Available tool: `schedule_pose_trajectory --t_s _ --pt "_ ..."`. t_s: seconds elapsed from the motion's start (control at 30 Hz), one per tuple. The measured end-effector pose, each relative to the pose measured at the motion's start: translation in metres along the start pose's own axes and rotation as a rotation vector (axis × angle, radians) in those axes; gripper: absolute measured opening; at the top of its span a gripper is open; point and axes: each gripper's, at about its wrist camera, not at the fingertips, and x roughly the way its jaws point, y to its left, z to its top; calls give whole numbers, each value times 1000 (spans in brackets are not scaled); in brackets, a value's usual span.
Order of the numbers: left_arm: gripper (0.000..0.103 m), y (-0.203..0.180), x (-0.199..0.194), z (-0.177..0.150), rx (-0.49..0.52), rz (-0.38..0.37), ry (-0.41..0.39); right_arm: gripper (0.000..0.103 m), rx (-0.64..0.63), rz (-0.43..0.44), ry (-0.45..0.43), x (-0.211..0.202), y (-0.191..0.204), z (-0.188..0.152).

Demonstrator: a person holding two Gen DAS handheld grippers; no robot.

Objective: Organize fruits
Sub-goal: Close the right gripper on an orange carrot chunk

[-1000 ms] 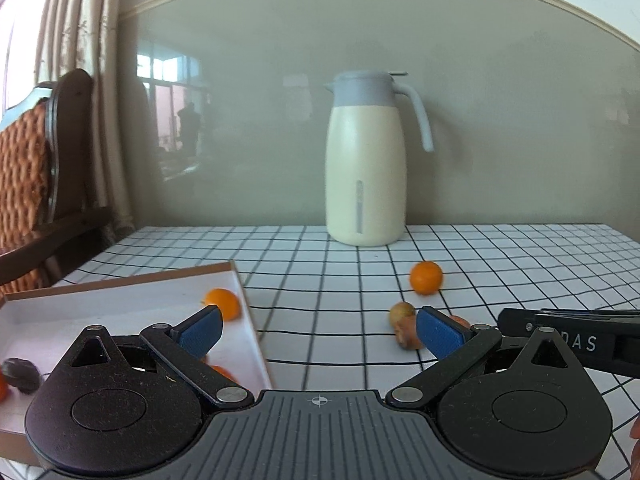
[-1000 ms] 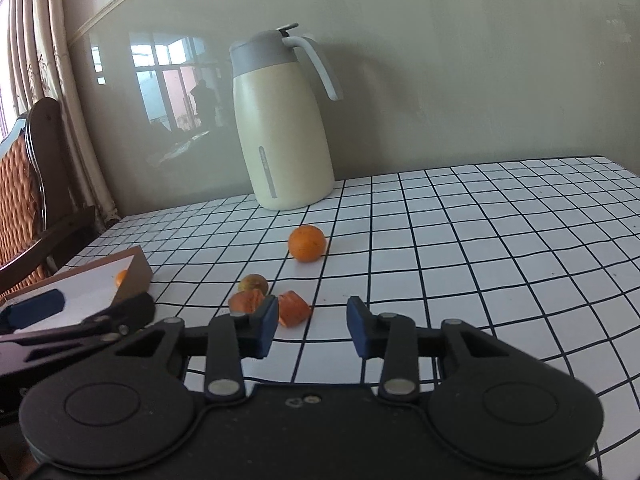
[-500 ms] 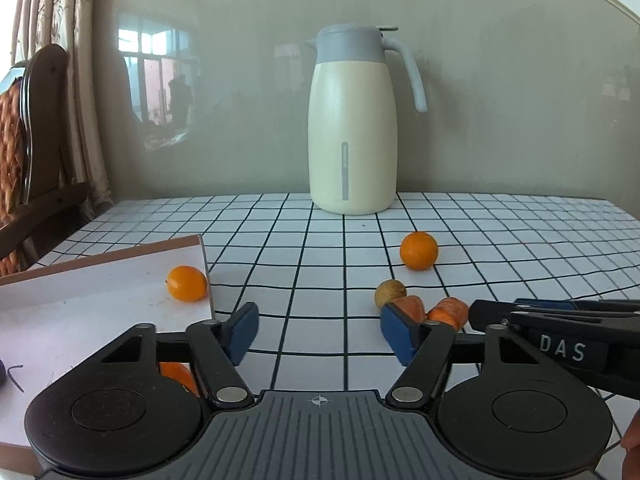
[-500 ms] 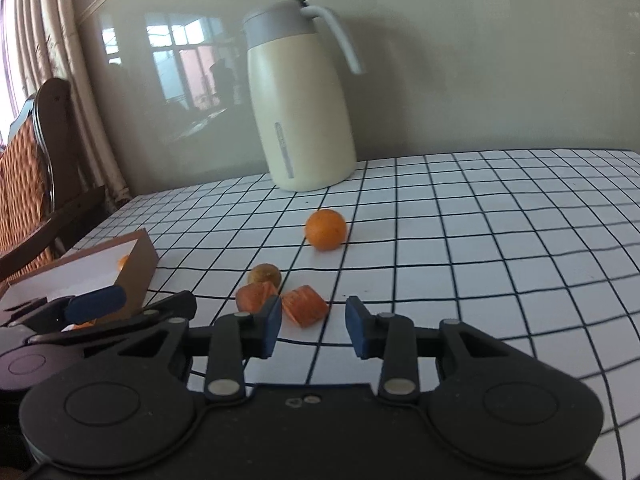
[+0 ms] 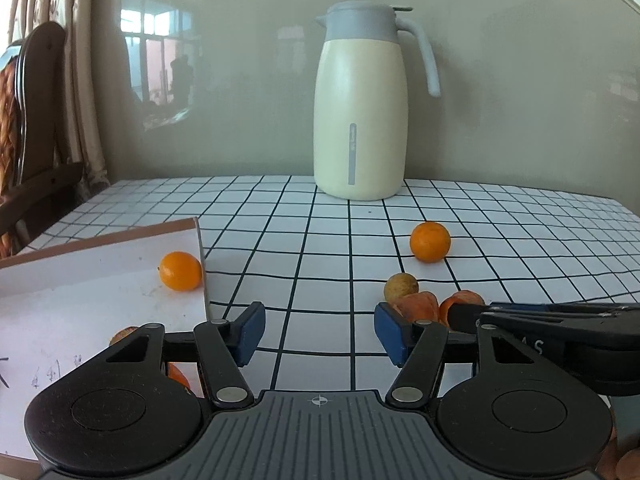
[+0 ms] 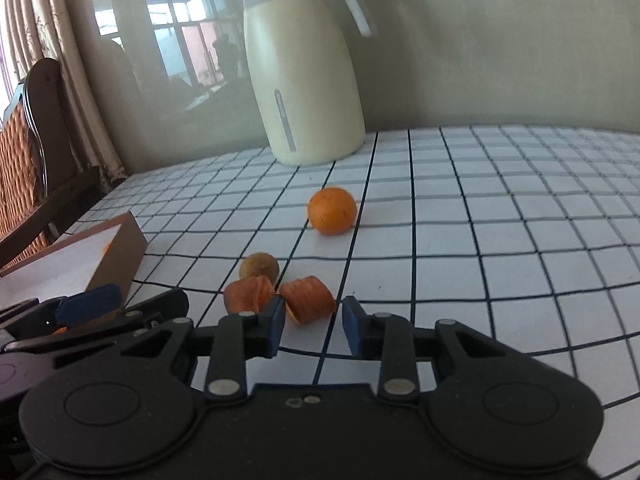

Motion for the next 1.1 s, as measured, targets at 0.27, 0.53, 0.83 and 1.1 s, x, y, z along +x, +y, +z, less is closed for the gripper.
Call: schedule_pose_trajectory --t_s 0.27,0.53,0.83,1.1 --pt "61 0 6 1 -14 15 0 23 -27 -4 -14 4 4 4" --pt "61 3 5 1 -12 31 -6 19 -46 7 -21 7 7 5" --pt "62 -1 6 0 -12 13 -1 15 -53 -21 -30 2 4 4" --pt "62 -17 8 -2 7 -31 1 15 -31 -73 -44 -10 -12 1"
